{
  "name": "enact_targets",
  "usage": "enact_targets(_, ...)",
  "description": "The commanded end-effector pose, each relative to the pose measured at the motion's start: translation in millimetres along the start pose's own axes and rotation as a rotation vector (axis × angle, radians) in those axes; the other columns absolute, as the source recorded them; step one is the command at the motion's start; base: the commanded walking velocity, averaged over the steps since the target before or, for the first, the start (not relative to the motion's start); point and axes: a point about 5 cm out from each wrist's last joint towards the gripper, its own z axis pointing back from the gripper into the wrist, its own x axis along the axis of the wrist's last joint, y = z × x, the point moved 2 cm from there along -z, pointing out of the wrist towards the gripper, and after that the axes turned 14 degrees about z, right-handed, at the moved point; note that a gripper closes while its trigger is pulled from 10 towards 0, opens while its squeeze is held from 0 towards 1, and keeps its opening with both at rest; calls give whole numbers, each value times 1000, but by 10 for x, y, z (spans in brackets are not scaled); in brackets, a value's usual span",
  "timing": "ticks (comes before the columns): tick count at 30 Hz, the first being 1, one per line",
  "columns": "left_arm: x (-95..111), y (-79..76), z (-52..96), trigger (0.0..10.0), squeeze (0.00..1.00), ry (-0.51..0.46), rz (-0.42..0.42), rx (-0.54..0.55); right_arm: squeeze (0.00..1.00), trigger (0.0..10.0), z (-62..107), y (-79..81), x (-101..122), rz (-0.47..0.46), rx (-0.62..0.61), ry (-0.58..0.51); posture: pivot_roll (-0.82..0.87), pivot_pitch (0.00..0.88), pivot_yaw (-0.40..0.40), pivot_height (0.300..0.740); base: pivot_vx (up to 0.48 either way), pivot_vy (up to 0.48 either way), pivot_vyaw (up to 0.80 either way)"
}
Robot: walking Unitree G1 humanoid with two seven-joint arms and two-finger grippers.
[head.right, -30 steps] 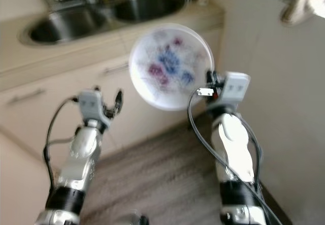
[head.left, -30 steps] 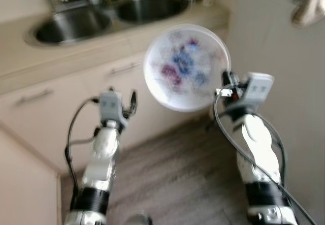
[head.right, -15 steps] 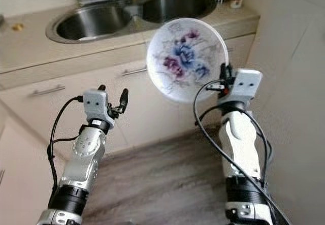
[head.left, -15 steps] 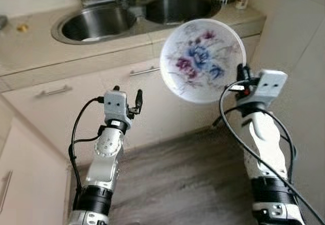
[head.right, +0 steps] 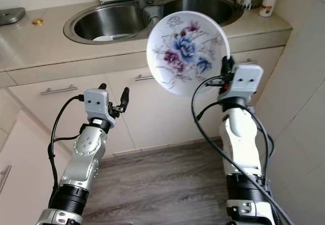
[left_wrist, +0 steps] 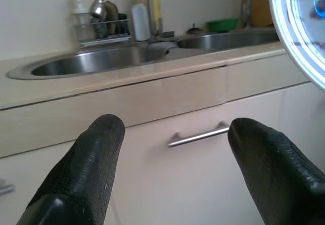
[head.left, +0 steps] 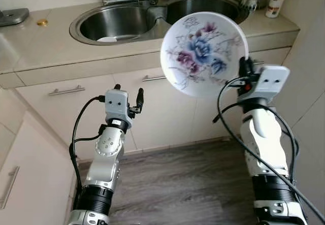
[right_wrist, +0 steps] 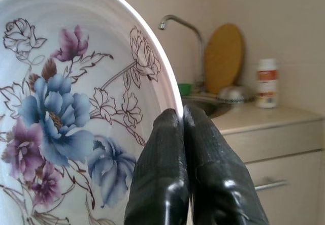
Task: Kitchen organization
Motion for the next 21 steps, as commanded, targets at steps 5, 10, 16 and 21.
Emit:
enact_targets(5,57,-15,-25,10000,0,-25,-6,-3,0,0,-36,-1,154,15,-5,-75,-88,17,25,740,241,0,0)
enact_targets(10,57,-19,-27,10000,0,-26,-10,-6,0,0,-37,-4,161,23,-11,-78,-89,17,27,740,263,0,0)
enact_targets(16,60,-29,-28,10000,0,-30,-12,-10,0,0,-40,-14,174,35,-17,-88,-89,17,27,740,364,0,0)
enact_targets(21,61,-32,-27,10000,0,-30,-13,-11,0,0,-40,-14,181,42,-16,-93,-88,19,28,740,289,0,0)
